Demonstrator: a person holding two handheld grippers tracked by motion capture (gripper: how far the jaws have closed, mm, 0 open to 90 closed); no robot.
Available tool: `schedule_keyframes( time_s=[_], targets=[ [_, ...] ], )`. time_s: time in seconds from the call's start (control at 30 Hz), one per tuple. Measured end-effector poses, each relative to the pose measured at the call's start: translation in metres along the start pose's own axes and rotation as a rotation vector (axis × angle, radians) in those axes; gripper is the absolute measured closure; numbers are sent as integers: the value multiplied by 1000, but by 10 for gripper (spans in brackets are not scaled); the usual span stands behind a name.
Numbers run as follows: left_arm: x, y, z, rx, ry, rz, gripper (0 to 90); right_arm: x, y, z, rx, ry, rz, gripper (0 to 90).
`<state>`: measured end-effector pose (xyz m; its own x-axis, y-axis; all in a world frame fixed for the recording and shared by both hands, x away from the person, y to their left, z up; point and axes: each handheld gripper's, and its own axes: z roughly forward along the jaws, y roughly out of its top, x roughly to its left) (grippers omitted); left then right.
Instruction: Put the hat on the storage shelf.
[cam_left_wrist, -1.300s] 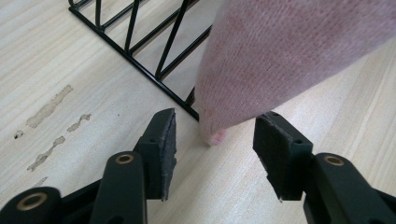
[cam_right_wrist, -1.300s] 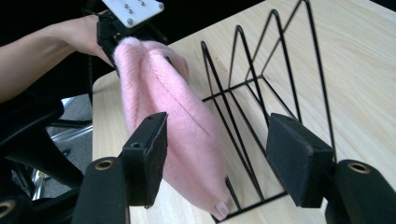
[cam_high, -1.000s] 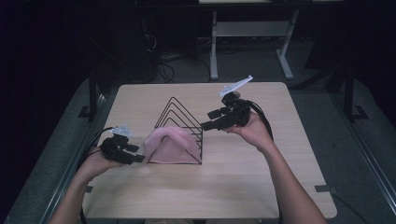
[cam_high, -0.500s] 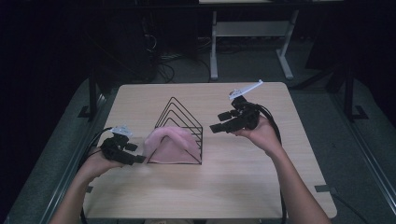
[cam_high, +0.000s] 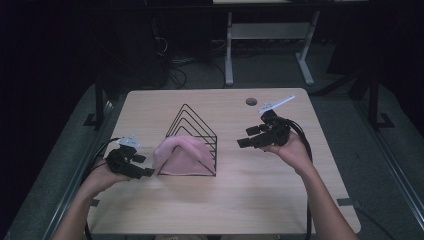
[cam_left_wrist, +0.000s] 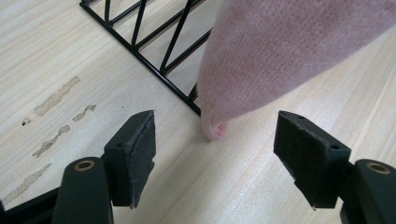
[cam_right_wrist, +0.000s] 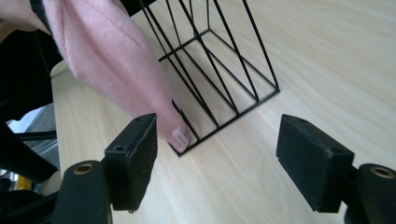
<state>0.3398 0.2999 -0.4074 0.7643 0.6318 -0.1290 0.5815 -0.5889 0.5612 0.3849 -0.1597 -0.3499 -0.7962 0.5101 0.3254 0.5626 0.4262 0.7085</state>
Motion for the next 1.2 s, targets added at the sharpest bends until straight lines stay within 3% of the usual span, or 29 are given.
schedule_keyframes(
  time_s=[0.73, 1.2],
  targets=[
    [-5, -9, -7, -9, 24, -15, 281, -12, -60, -23, -13, -48, 80, 285],
    [-11, -16, -7, -27, 18, -12, 281, -15, -104, -28, -13, -103, 123, 281]
  ],
)
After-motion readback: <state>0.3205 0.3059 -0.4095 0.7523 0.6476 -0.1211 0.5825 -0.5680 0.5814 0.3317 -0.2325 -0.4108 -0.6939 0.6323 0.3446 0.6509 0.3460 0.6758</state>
